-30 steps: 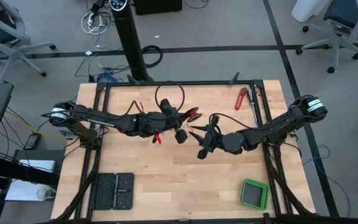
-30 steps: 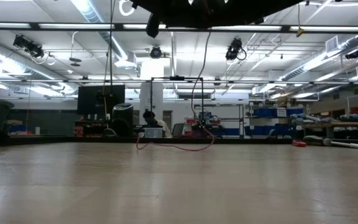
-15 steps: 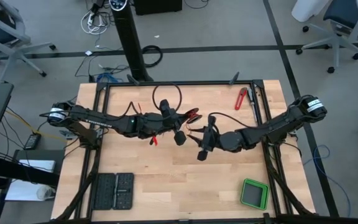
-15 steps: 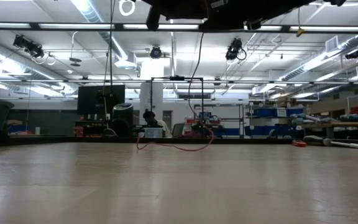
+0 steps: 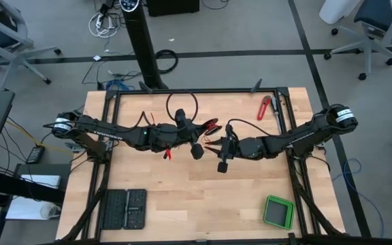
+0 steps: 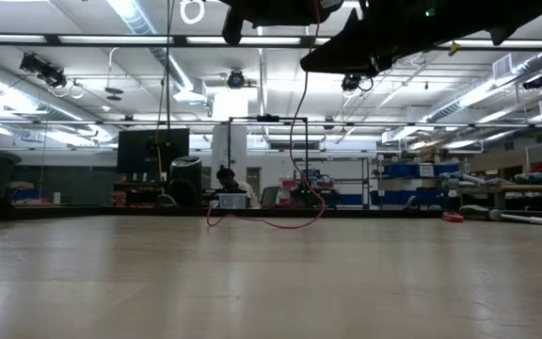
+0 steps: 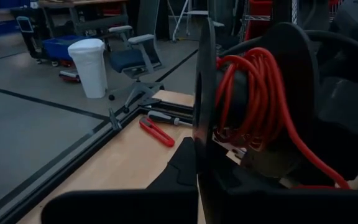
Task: Coil cords
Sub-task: Coil the red wire onto the black spool
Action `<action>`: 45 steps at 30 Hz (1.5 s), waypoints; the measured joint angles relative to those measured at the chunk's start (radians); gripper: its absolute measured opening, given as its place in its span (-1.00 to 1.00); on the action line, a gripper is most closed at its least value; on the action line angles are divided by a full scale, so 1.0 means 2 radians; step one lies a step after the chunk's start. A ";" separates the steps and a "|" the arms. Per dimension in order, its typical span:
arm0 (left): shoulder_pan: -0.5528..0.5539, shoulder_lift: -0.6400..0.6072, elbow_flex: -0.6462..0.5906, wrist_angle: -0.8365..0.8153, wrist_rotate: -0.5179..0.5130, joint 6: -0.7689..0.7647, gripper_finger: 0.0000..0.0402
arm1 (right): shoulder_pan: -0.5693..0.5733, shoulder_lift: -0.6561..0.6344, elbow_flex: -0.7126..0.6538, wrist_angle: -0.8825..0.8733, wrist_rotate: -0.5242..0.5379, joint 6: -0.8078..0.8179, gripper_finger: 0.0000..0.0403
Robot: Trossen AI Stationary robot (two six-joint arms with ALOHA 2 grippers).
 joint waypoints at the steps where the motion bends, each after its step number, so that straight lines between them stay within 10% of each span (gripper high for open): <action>1: 0.000 0.000 0.000 0.000 0.000 0.000 -0.99 | -0.001 0.000 -0.005 0.012 -0.006 0.000 -0.72; 27: -0.003 0.000 0.000 0.012 0.044 0.002 -0.99 | -0.083 -0.007 -0.020 -0.056 -0.046 0.024 -0.99; 45: 0.006 -0.021 0.000 -0.145 -0.020 0.002 -0.99 | -0.090 -0.192 -0.020 -0.225 0.018 0.038 -1.00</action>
